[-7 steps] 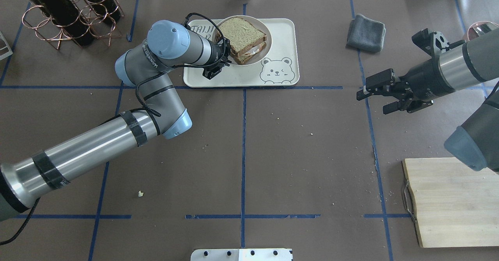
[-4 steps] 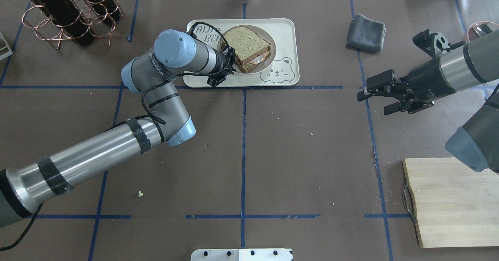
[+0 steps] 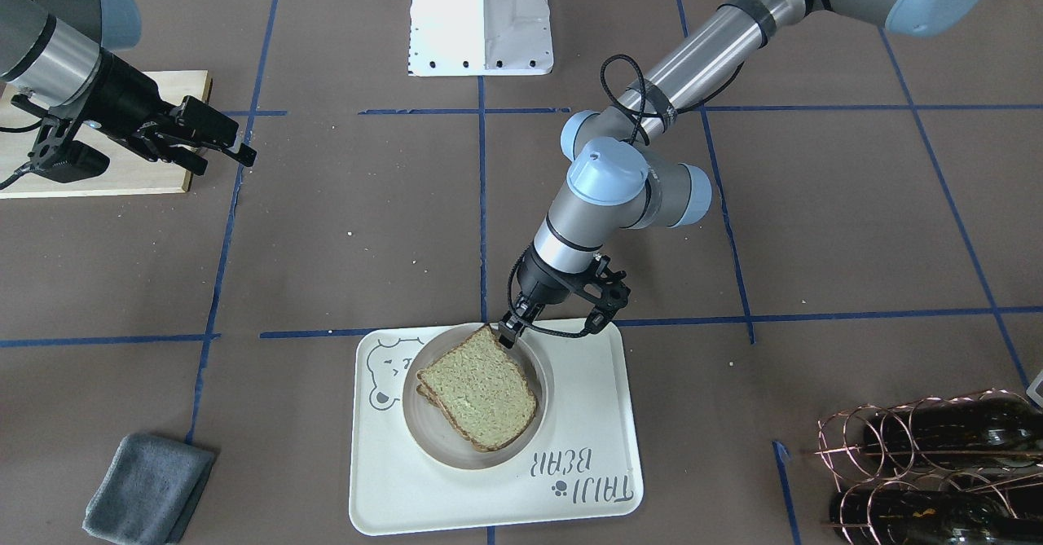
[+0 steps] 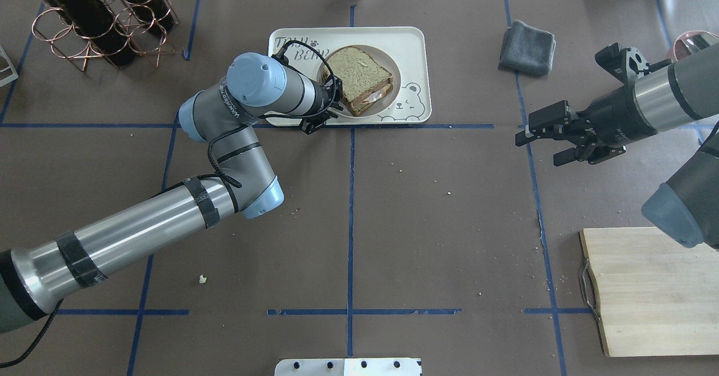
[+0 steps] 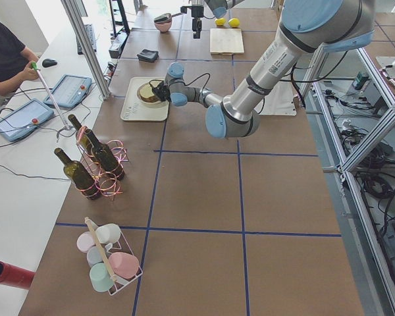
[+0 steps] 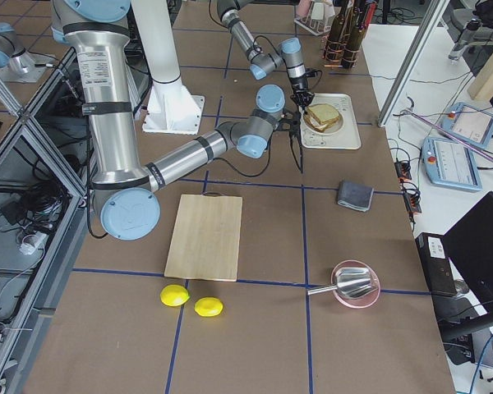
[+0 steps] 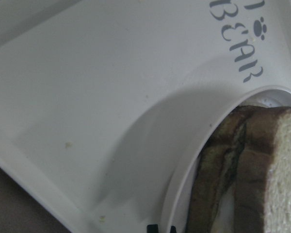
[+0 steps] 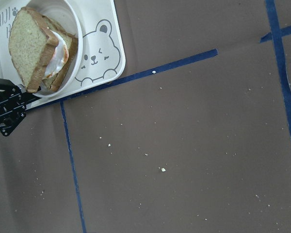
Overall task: Make sandwich and place on tray
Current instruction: 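Set the bowl down on the tray and open the left gripper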
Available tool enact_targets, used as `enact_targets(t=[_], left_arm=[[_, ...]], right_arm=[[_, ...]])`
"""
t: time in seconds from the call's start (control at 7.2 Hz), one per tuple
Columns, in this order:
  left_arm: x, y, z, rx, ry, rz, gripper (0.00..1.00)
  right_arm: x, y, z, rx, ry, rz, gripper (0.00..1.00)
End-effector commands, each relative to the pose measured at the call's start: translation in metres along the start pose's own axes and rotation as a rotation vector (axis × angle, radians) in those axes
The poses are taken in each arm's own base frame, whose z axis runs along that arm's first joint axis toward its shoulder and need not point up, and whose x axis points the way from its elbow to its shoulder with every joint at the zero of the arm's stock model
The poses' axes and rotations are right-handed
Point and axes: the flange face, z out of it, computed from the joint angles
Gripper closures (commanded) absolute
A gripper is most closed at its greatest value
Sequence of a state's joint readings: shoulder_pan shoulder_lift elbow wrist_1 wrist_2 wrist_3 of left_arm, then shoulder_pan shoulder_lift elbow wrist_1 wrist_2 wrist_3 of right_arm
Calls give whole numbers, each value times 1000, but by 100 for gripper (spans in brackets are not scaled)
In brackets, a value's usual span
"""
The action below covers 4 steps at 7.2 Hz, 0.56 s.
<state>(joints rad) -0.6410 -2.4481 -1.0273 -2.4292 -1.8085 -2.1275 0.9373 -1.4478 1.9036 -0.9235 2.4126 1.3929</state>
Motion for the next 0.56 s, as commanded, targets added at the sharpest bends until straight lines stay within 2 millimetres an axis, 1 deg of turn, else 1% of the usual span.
enact_targets(t=[0.0,0.14,0.28,0.42], left_arm=[[-13,-6,-22,-12,26,28,55],[-34,-14,-44,-27,38,35,55],[-50,-19,-66,-34,47,39,56],[-75,-25,-95,-88,31,99,56]], right_arm=[[-2,1,-1,-1,-3,-3,0],[-2,0,-3,2,-4,-2,0],[1,-5,-10,18,-4,8,0],[20,-16,-32,49,1,44,0]])
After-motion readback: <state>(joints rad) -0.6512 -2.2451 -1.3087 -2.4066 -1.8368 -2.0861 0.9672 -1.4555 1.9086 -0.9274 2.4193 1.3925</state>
